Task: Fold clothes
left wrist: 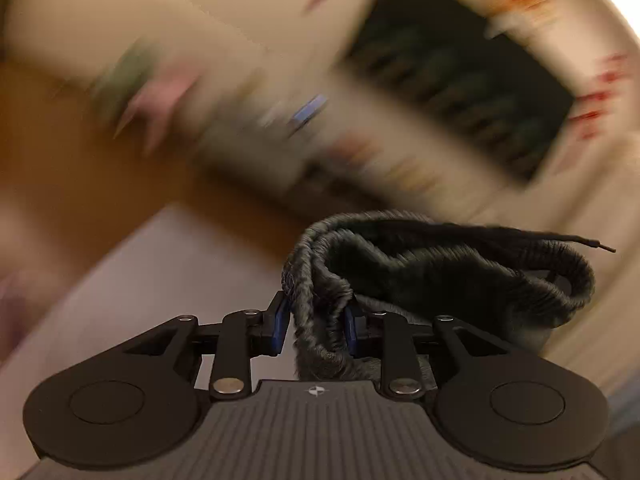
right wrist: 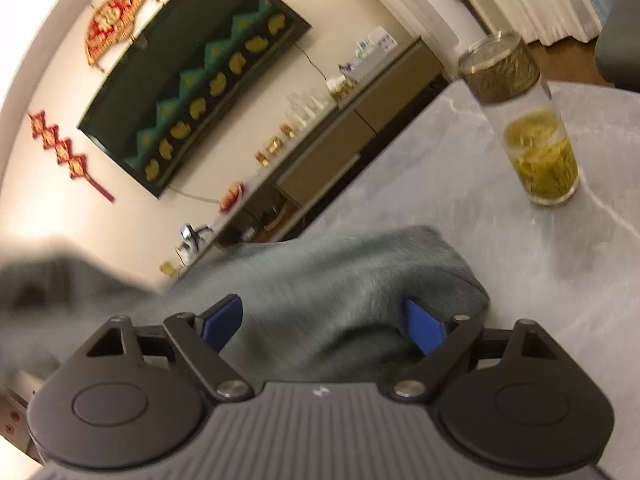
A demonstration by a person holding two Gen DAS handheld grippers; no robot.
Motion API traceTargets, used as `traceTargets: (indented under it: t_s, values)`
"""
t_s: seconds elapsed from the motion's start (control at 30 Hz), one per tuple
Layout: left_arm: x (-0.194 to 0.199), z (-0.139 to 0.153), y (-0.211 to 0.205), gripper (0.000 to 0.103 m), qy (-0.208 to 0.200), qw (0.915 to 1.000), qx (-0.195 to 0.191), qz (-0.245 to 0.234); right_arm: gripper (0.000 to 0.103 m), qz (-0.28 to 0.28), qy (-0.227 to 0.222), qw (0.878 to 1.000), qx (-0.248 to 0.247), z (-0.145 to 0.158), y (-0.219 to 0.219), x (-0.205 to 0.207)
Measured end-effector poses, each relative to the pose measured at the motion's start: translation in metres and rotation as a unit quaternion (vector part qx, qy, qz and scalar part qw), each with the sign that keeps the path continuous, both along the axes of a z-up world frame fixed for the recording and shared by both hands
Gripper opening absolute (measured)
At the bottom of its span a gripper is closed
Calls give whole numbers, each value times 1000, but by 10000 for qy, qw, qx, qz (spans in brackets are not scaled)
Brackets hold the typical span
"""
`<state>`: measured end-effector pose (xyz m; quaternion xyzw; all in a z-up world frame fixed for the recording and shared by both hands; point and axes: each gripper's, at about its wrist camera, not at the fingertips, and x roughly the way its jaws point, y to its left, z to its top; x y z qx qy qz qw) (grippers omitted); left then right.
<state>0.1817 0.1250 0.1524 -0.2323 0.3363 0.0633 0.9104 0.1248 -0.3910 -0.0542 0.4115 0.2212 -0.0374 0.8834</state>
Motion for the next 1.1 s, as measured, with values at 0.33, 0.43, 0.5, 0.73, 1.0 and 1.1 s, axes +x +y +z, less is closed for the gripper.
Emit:
traceTargets:
  t_s: [0.33,0.43,0.5,0.73,1.0,1.1]
  values:
    - [8,-105,-34,65,171,9917,925,-875,91,275,899,9925,-778,-19,24,26]
    - [25,-109,-51,90,38,9737,1915,-1232,95,405,1117,9839,-1332,-15,30,43]
    - [43,-128,-62,90,102,9587,2388,-1540,96,429,1222,9773,-1678,-15,31,57]
    - [100,-194,-89,58,442,9332,2918,-2048,100,843,1347,9685,-1915,-11,46,111]
    - [122,-198,-42,13,426,9582,2245,-1723,92,1882,2059,8879,-3658,-23,93,202]
    - [131,-184,-10,12,223,9757,1742,-1310,44,1953,2022,8941,-3487,-20,88,204]
